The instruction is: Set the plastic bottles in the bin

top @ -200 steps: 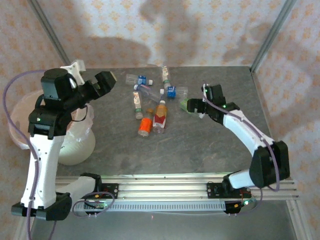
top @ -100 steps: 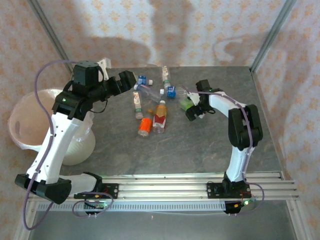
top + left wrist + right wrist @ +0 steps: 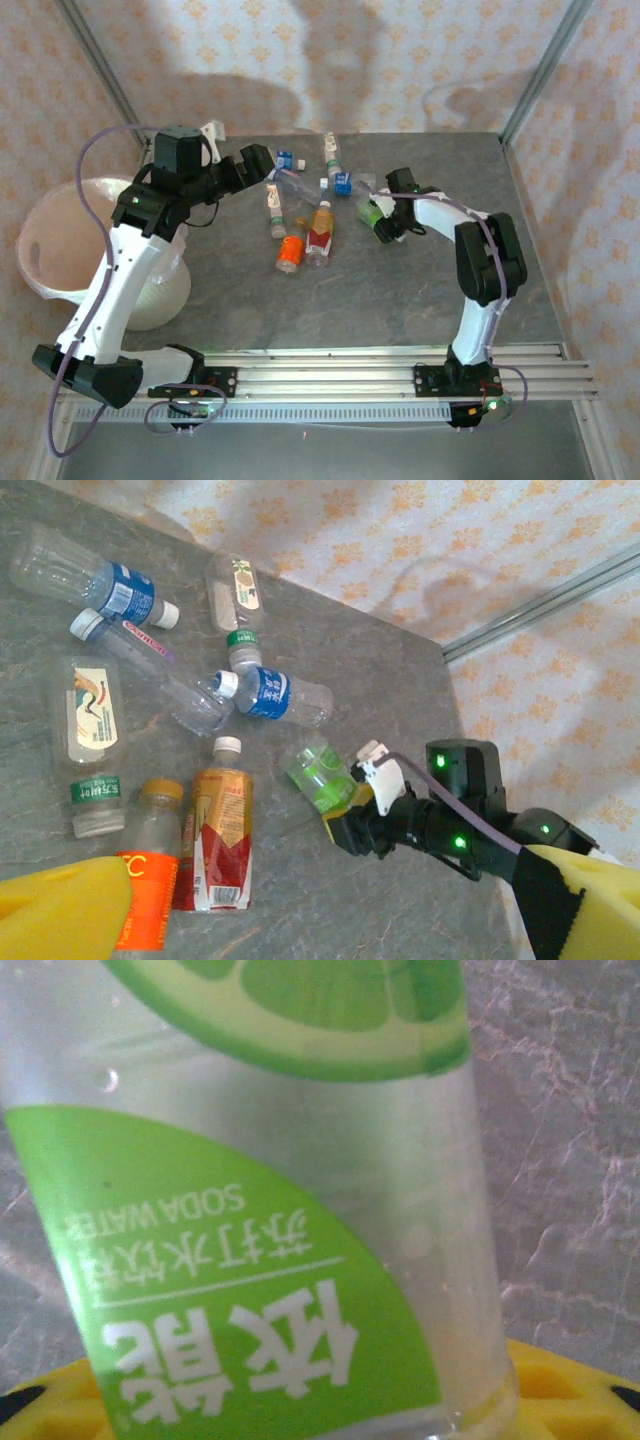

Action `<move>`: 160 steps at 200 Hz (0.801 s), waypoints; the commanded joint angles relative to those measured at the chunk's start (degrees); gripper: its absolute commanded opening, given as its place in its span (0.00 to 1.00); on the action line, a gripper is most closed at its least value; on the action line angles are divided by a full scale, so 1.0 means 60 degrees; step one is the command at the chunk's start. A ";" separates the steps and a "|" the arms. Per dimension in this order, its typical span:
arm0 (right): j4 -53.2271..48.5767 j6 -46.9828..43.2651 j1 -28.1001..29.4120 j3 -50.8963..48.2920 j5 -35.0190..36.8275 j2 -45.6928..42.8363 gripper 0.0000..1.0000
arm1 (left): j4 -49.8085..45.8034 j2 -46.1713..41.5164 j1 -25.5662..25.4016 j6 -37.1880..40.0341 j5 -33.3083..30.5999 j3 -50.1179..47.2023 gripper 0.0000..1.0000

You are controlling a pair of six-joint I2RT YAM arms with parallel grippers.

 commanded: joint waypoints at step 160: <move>0.4532 0.5380 0.2691 -0.3200 -0.3516 -0.6183 0.18 | 0.1577 0.1923 -0.2836 0.0406 0.0151 0.0393 1.00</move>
